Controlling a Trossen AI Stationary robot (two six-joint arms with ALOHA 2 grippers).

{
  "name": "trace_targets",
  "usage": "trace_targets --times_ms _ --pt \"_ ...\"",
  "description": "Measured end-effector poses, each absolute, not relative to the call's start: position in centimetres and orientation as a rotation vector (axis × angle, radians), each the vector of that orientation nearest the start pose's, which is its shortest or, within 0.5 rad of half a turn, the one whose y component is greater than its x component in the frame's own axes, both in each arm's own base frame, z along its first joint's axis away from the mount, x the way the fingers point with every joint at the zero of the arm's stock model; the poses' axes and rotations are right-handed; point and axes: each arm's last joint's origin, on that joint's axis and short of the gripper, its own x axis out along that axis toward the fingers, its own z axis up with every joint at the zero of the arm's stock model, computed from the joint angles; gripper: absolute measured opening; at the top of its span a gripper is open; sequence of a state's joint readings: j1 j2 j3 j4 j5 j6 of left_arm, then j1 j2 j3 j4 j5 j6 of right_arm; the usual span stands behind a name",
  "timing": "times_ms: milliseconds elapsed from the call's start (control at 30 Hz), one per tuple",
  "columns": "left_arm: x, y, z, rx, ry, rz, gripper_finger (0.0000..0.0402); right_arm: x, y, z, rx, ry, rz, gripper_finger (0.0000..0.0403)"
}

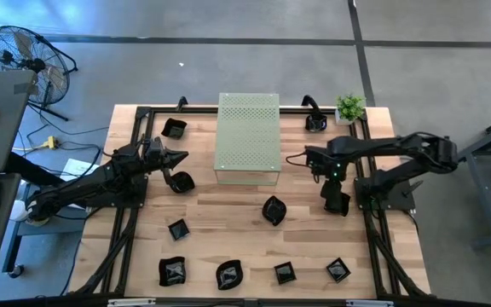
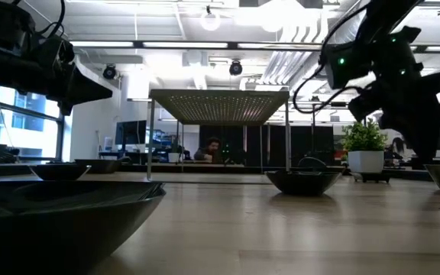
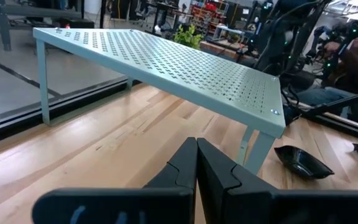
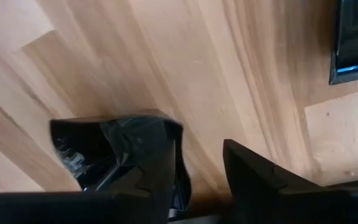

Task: Pick & Place Mini shaped plates
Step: Put the middle black distorted square plate on the shelf

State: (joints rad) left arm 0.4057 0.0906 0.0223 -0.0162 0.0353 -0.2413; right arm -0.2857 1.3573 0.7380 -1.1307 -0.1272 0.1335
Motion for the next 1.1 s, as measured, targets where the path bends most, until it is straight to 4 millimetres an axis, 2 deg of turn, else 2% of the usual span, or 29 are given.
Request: trace_targets --times_ms 200,300,400,633,767,900,1100 --pt "9.4 3.9 16.2 -0.260 0.037 0.378 0.0000 17.4 -4.8 16.4 0.457 1.826 -0.236 0.0198" --pt "9.4 3.9 16.2 -0.261 0.037 0.377 0.0000 17.5 -4.8 16.2 0.477 1.828 -0.193 0.0211" --pt "9.4 3.9 16.2 -0.261 0.037 0.377 0.0000 17.7 -4.8 16.0 0.482 1.820 -0.164 0.0203" --pt "9.4 3.9 16.2 -0.261 0.037 0.376 0.0000 18.1 -4.9 15.9 0.466 1.785 -0.151 0.0137" --pt "9.4 3.9 16.2 -0.261 0.037 0.376 0.0000 18.1 -4.9 15.9 0.449 1.781 -0.167 0.0113" --pt "9.4 3.9 16.2 -0.261 0.037 0.376 0.0000 18.1 -5.0 15.9 0.442 1.777 -0.175 0.0114" --pt "9.4 3.9 16.2 -0.261 0.037 0.376 0.0000 17.7 -4.8 15.2 0.472 1.777 -0.165 0.0139"
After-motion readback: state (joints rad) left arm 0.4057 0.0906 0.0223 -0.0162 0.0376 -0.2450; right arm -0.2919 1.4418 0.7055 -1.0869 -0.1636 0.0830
